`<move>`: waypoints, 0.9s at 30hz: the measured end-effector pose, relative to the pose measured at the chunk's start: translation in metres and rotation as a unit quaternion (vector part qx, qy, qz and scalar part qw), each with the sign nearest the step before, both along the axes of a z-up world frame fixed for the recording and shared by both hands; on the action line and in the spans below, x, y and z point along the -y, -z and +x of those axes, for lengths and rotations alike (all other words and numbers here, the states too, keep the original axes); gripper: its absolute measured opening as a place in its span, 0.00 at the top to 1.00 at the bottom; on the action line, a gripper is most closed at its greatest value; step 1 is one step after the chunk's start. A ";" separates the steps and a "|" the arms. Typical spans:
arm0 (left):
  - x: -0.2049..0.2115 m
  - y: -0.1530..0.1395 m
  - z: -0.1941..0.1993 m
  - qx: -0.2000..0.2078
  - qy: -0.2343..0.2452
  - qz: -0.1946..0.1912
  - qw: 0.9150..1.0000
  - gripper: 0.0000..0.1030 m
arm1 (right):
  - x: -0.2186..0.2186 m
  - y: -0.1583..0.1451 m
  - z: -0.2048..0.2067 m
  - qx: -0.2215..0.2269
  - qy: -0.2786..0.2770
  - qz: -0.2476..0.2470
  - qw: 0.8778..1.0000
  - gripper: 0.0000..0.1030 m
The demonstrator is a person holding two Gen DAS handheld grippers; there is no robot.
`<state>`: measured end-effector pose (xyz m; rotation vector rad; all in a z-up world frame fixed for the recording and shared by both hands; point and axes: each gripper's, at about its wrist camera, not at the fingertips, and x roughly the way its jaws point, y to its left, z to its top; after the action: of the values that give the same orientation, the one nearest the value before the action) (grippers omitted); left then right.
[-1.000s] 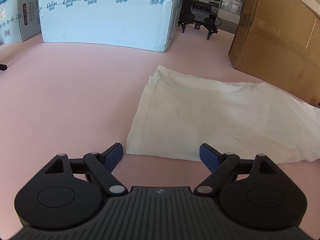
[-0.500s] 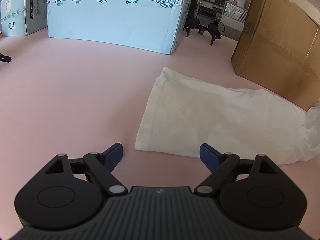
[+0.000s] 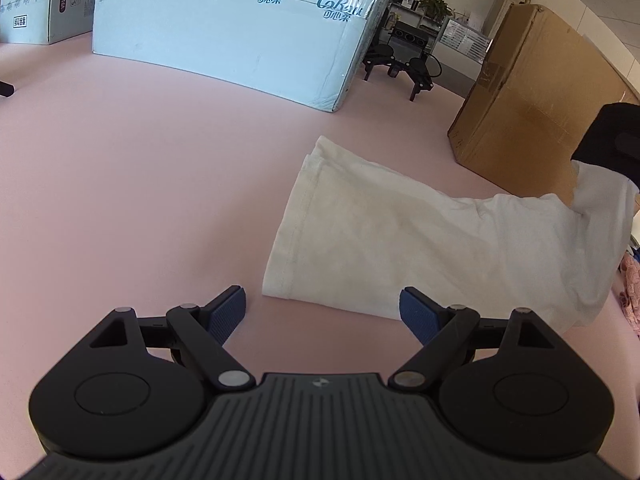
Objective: Fold clothes
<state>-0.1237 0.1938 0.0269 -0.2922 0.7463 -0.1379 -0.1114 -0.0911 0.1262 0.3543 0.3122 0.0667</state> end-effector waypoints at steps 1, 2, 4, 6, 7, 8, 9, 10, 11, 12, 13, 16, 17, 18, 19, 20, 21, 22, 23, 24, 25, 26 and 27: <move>0.001 0.000 0.000 0.000 0.001 0.000 1.000 0.19 | -0.010 -0.001 0.004 0.000 -0.013 -0.003 1.000 0.84; 0.001 0.000 -0.001 0.001 0.002 0.001 1.000 0.19 | -0.019 -0.002 0.006 -0.001 -0.020 -0.006 1.000 0.84; 0.003 -0.001 -0.001 0.001 0.002 0.004 1.000 0.19 | -0.038 -0.004 0.015 -0.004 -0.043 -0.018 0.999 0.84; 0.004 -0.001 -0.002 0.002 0.002 0.005 1.000 0.19 | -0.049 -0.004 0.020 -0.005 -0.056 -0.023 0.998 0.84; 0.003 -0.001 -0.001 0.002 0.001 0.003 1.000 0.19 | -0.056 -0.004 0.022 -0.006 -0.065 -0.024 0.998 0.84; 0.001 -0.001 0.000 0.002 -0.001 -0.002 1.000 0.19 | -0.063 -0.005 0.024 -0.007 -0.075 -0.025 0.997 0.84; -0.002 0.000 0.001 0.001 -0.005 -0.011 1.000 0.19 | -0.071 -0.004 0.027 -0.011 -0.088 -0.026 0.996 0.84; -0.008 0.001 0.003 0.000 -0.012 -0.028 1.000 0.19 | -0.080 -0.003 0.031 -0.015 -0.103 -0.028 0.994 0.85; -0.015 0.002 0.003 -0.002 -0.019 -0.051 0.998 0.19 | -0.086 -0.001 0.032 -0.020 -0.113 -0.028 0.993 0.85; -0.023 0.002 0.004 -0.005 -0.026 -0.075 0.997 0.19 | -0.092 0.001 0.033 -0.025 -0.124 -0.027 0.992 0.86; -0.030 0.004 0.005 -0.006 -0.036 -0.099 0.994 0.19 | -0.100 0.002 0.037 -0.034 -0.141 -0.022 0.989 0.86; -0.054 0.009 0.002 -0.007 -0.083 -0.170 0.982 0.19 | -0.124 0.008 0.043 -0.052 -0.177 -0.018 0.983 0.87; -0.062 0.011 0.000 -0.006 -0.100 -0.193 0.976 0.19 | -0.133 0.011 0.046 -0.058 -0.188 -0.019 0.980 0.87; -0.069 0.013 -0.003 -0.003 -0.122 -0.212 0.970 0.19 | -0.142 0.013 0.049 -0.065 -0.197 -0.021 0.978 0.87; -0.076 0.014 -0.006 0.000 -0.143 -0.229 0.963 0.19 | -0.150 0.017 0.051 -0.070 -0.201 -0.022 0.977 0.87; -0.082 0.015 -0.010 0.006 -0.166 -0.241 0.956 0.19 | -0.156 0.020 0.052 -0.075 -0.204 -0.023 0.976 0.87; -0.088 0.016 -0.014 0.011 -0.187 -0.250 0.950 0.19 | -0.161 0.025 0.054 -0.083 -0.208 -0.022 0.974 0.87; -0.091 0.016 -0.017 0.016 -0.203 -0.251 0.946 0.19 | -0.167 0.031 0.056 -0.093 -0.212 -0.020 0.973 0.87; -0.092 0.015 -0.019 0.020 -0.213 -0.248 0.945 0.19 | -0.171 0.036 0.057 -0.101 -0.216 -0.019 0.971 0.87; -0.092 0.014 -0.020 0.021 -0.218 -0.245 0.945 0.19 | -0.174 0.041 0.056 -0.109 -0.220 -0.019 0.969 0.87; -0.092 0.014 -0.020 0.022 -0.220 -0.244 0.944 0.19 | -0.178 0.046 0.055 -0.116 -0.227 -0.022 0.967 0.87; -0.092 0.014 -0.019 0.022 -0.222 -0.243 0.944 0.19 | -0.181 0.051 0.054 -0.124 -0.234 -0.025 0.964 0.87; -0.092 0.014 -0.019 0.022 -0.224 -0.242 0.944 0.19 | -0.184 0.056 0.054 -0.134 -0.241 -0.029 0.961 0.87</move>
<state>-0.1425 0.2859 0.0130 -0.9168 0.5758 0.1073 -0.0573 0.0933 0.0704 0.2223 0.6647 0.4904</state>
